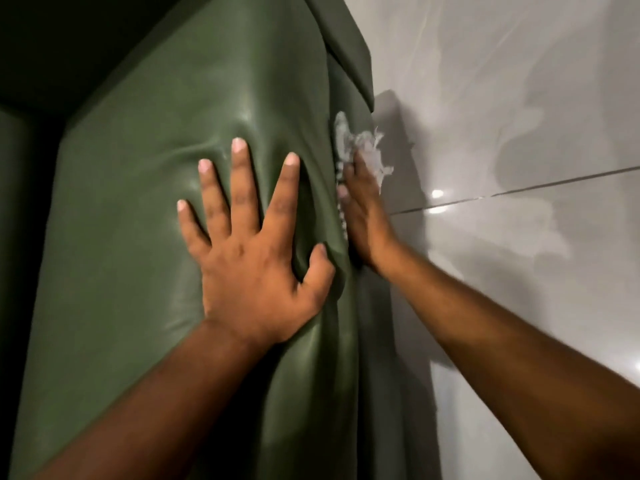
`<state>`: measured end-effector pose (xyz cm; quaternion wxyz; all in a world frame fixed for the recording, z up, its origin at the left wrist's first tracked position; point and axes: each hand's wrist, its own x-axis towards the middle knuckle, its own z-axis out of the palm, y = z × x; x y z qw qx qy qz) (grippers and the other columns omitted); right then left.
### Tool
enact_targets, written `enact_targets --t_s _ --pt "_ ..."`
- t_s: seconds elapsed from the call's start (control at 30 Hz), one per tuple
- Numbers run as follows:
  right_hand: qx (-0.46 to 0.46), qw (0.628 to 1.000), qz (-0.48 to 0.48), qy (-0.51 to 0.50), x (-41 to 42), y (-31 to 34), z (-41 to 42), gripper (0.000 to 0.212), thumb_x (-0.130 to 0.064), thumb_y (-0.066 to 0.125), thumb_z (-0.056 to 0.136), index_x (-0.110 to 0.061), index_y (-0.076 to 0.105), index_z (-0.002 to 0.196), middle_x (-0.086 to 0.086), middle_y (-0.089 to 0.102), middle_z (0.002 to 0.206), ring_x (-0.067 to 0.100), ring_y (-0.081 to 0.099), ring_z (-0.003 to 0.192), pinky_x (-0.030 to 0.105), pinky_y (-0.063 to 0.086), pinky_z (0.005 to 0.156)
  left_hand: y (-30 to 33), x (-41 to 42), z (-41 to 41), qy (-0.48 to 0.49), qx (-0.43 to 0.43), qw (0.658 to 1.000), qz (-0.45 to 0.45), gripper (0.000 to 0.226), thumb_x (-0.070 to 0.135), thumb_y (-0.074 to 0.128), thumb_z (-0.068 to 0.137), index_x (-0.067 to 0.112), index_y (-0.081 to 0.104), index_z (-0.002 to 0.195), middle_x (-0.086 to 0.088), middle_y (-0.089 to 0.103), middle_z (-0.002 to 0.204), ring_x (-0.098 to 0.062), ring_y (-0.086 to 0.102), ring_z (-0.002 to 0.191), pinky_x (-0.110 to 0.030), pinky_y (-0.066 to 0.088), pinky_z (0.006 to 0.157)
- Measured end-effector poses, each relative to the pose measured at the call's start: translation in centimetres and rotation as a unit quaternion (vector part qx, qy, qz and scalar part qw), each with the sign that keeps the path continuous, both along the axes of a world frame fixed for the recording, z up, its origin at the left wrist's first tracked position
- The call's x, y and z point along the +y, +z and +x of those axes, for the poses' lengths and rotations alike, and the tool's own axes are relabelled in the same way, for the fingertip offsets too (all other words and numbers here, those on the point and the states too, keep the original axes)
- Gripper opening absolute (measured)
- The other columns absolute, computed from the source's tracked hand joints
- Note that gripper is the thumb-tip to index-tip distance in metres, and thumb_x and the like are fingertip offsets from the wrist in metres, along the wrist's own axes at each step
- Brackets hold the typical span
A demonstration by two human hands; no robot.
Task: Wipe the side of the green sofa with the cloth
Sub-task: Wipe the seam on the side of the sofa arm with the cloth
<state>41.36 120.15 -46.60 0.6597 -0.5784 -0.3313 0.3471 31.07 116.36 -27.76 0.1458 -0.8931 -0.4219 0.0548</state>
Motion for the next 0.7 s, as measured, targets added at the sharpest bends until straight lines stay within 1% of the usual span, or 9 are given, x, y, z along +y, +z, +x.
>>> enact_targets --t_s 0.07,0.1,0.17,0.2,0.3,0.43,0.5,0.6,0.7 --pt "0.011 0.999 -0.02 0.049 -5.7 0.6 -3.2 0.056 -0.061 0.026 0.096 -0.045 0.012 0.147 -0.002 0.006 0.161 0.021 0.005 0.151 0.056 0.013 0.121 -0.2 0.2 0.0 -0.007 -0.007 1.0 0.003 0.09 0.062 0.042 0.078 0.031 0.016 0.159 -0.015 0.005 0.169 -0.044 0.002 0.154 -0.072 0.008 0.116" --pt "0.02 0.996 -0.016 0.082 -8.4 1.1 -4.4 0.057 -0.062 0.024 0.096 -0.042 0.015 0.147 -0.001 0.007 0.161 0.022 0.003 0.151 0.057 0.011 0.121 -0.2 0.2 -0.1 -0.008 -0.013 1.0 0.007 0.09 0.061 0.043 0.078 0.03 0.018 0.159 -0.016 0.006 0.168 -0.045 0.003 0.154 -0.071 0.009 0.116" --pt "0.003 0.997 -0.035 0.072 -9.9 0.8 -5.7 0.071 -0.064 0.022 0.096 -0.017 0.028 0.149 0.011 0.014 0.162 0.03 0.006 0.15 0.062 0.012 0.119 -0.4 0.1 -0.1 -0.013 -0.018 1.0 0.016 0.09 0.058 0.045 0.077 0.029 0.022 0.159 -0.017 0.009 0.168 -0.045 0.006 0.154 -0.071 0.01 0.116" --pt "0.0 0.996 -0.054 0.073 -9.1 0.7 -5.4 0.074 -0.063 0.022 0.096 -0.012 0.03 0.148 0.015 0.017 0.161 0.032 0.008 0.15 0.062 0.013 0.118 -0.5 0.0 0.0 -0.017 -0.019 0.999 0.02 0.09 0.057 0.045 0.077 0.028 0.023 0.159 -0.018 0.011 0.167 -0.046 0.007 0.153 -0.071 0.011 0.116" --pt "-0.038 0.995 -0.071 0.067 -4.4 0.8 -2.7 0.069 -0.059 0.024 0.094 -0.017 0.022 0.149 0.015 0.016 0.161 0.031 0.01 0.15 0.061 0.015 0.119 -1.2 0.3 0.0 -0.022 -0.017 0.999 0.038 0.088 0.054 0.045 0.076 0.027 0.025 0.158 -0.021 0.013 0.166 -0.047 0.01 0.152 -0.07 0.012 0.116" --pt "-0.005 0.995 -0.093 0.044 4.0 1.5 3.9 0.069 -0.042 0.028 0.092 -0.004 0.018 0.148 0.02 0.005 0.161 0.034 0.003 0.15 0.056 0.01 0.121 -1.5 0.0 -0.2 -0.023 -0.018 0.998 0.048 0.088 0.054 0.045 0.076 0.028 0.024 0.158 -0.021 0.014 0.166 -0.047 0.011 0.153 -0.069 0.014 0.117" --pt "0.024 0.994 -0.092 0.044 7.5 2.0 6.9 0.065 -0.038 0.032 0.093 -0.006 0.019 0.149 0.019 0.008 0.161 0.034 0.006 0.149 0.055 0.012 0.121 -1.4 -0.1 -0.2 -0.024 -0.019 0.998 0.046 0.087 0.057 0.042 0.078 0.029 0.024 0.158 -0.021 0.014 0.166 -0.046 0.011 0.153 -0.068 0.014 0.117" --pt "0.098 0.991 -0.073 0.055 7.6 1.7 6.2 0.062 -0.037 0.039 0.094 -0.014 0.024 0.149 0.016 0.021 0.16 0.034 0.019 0.147 0.053 0.02 0.12 -1.1 0.2 -0.3 -0.027 -0.02 0.998 0.047 0.081 0.062 0.034 0.086 0.029 0.021 0.159 -0.022 0.014 0.166 -0.048 0.011 0.152 -0.067 0.013 0.118" --pt "0.117 0.99 -0.052 0.054 1.9 1.0 1.6 0.065 -0.041 0.044 0.09 -0.012 0.03 0.147 0.02 0.022 0.159 0.041 0.017 0.146 0.059 0.019 0.118 -1.1 0.0 -0.8 -0.023 -0.005 0.998 0.05 0.078 0.061 0.032 0.09 0.027 0.019 0.159 -0.024 0.014 0.165 -0.05 0.011 0.151 -0.066 0.012 0.119"
